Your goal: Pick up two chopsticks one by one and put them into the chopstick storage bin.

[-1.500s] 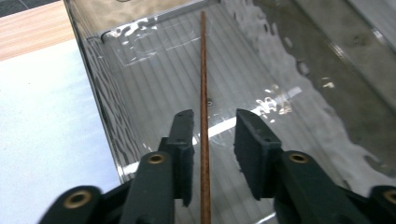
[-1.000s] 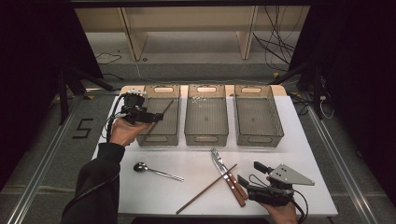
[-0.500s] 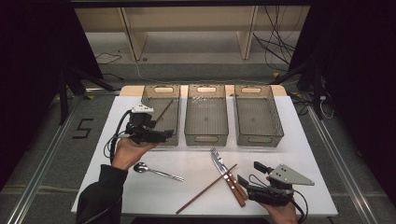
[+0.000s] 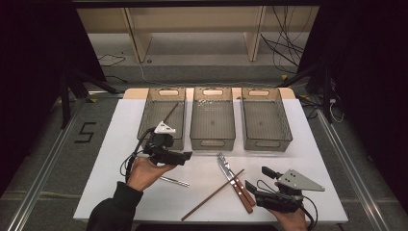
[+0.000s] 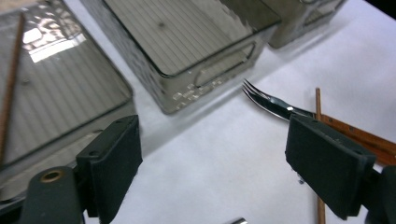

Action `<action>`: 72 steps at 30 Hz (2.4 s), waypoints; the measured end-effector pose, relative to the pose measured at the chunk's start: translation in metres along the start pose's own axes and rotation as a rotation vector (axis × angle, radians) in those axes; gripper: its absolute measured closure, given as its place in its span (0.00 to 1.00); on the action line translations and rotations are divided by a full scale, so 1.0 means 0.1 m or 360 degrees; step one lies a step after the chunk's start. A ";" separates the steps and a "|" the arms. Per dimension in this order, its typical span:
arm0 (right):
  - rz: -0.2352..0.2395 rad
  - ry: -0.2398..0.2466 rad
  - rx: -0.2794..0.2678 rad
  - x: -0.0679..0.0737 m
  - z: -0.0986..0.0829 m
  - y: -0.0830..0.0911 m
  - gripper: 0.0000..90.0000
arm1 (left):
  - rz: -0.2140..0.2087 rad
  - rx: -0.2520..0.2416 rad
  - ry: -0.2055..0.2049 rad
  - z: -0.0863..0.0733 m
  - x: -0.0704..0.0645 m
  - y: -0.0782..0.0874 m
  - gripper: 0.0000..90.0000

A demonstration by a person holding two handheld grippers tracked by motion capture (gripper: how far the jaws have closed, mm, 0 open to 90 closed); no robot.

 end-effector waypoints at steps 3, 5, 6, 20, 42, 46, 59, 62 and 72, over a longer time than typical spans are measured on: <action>-0.0002 0.0001 -0.0005 0.00 0.00 0.00 0.26 | -0.0008 0.0030 -0.0014 -0.05 -0.08 -0.05 0.20; 0.0002 0.0004 -0.0003 0.00 0.00 0.00 0.26 | -0.0008 0.0048 -0.0019 -0.08 -0.13 -0.07 0.20; 0.0002 0.0004 -0.0001 0.00 0.00 0.00 0.26 | -0.0015 0.0064 -0.0023 -0.10 -0.15 -0.08 0.20; 0.0003 0.0011 0.0005 0.00 0.00 -0.01 0.26 | -0.0065 0.0231 -0.0093 -0.45 -0.47 -0.24 0.21; 0.0007 0.0013 0.0014 0.01 -0.01 -0.02 0.26 | -0.0141 0.0433 -0.0290 -0.76 -0.89 -0.57 0.48; 0.0008 0.0014 0.0015 0.01 -0.01 -0.02 0.26 | -0.0137 0.0453 -0.0322 -0.78 -0.92 -0.60 0.55; 0.0009 0.0015 0.0016 0.02 -0.01 -0.02 0.26 | -0.0116 0.0485 -0.0362 -0.81 -0.94 -0.64 0.71; 0.0007 0.0014 0.0017 0.02 -0.01 -0.02 0.26 | -0.0097 0.0489 -0.0373 -0.81 -0.95 -0.65 0.74; 0.0004 0.0017 0.0021 0.02 -0.01 -0.03 0.26 | -0.0077 0.0472 -0.0369 -0.81 -0.94 -0.66 0.82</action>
Point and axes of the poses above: each handheld gripper's, and its own axes: y roughly backward along the jaws, z roughly out of its top, x roughly to its left, the point moved 2 cm from there along -y, roughly forward along the jaws, and after that the axes turned 5 degrees about y, right-handed, at the moved point
